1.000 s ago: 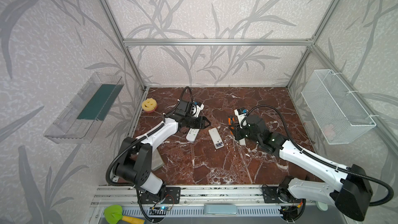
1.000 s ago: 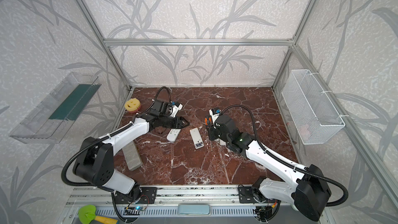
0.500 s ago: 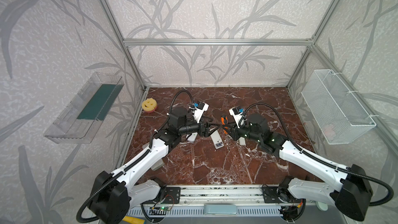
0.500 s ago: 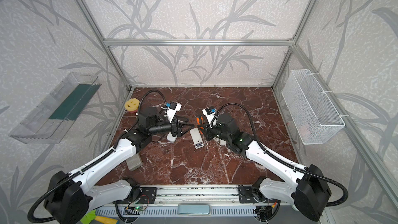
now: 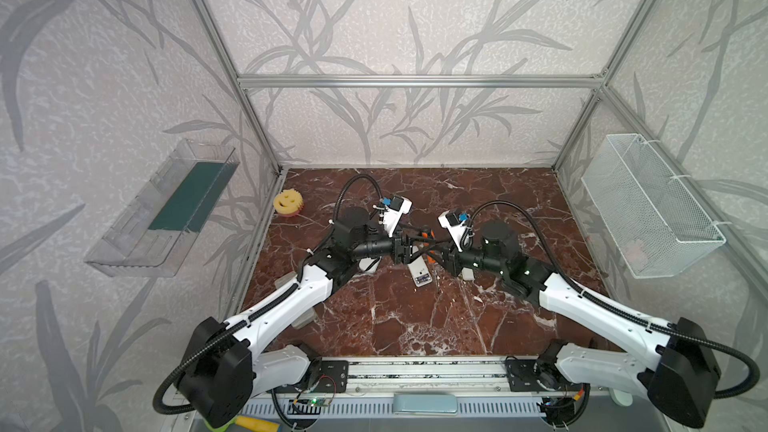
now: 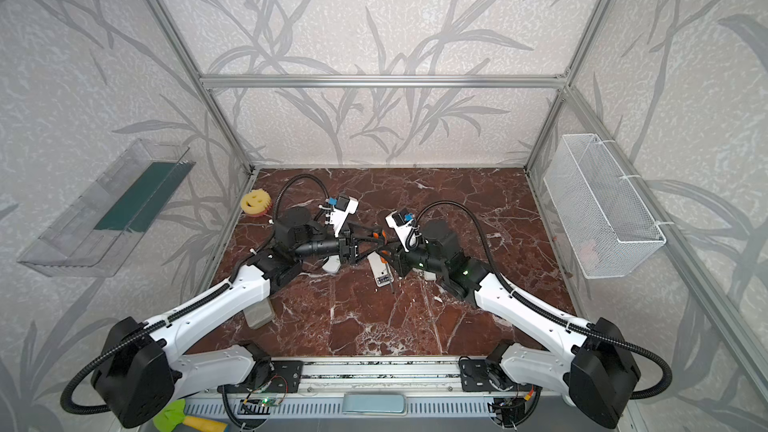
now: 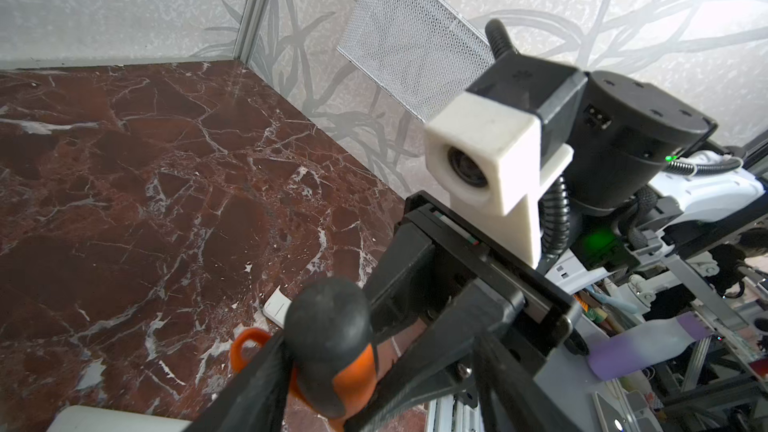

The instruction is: Unload the batteries from the remote control

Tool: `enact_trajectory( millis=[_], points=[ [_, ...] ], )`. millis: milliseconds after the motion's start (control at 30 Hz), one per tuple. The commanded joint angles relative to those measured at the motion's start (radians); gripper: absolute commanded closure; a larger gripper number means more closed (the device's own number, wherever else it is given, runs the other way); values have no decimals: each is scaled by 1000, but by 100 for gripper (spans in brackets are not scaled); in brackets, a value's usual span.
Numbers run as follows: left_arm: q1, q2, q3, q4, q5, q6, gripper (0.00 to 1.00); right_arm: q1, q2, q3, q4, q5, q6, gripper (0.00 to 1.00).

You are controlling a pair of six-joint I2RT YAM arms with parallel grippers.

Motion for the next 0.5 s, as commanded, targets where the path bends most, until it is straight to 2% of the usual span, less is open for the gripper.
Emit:
enact_trajectory(
  millis=[0,133,367,467],
  points=[
    [-4,24,-2,46,-30,-62,38,12,-37,-6,30,-12,-29,100],
    [-10,51,15,37,-30,-95,45,27,-41,9,-9,40,-53,100],
    [-22,57,18,46,-40,-106,55,35,-44,15,-27,54,-68,100],
    [-22,53,20,42,-45,-102,63,36,-44,11,-26,55,-65,100]
  ],
)
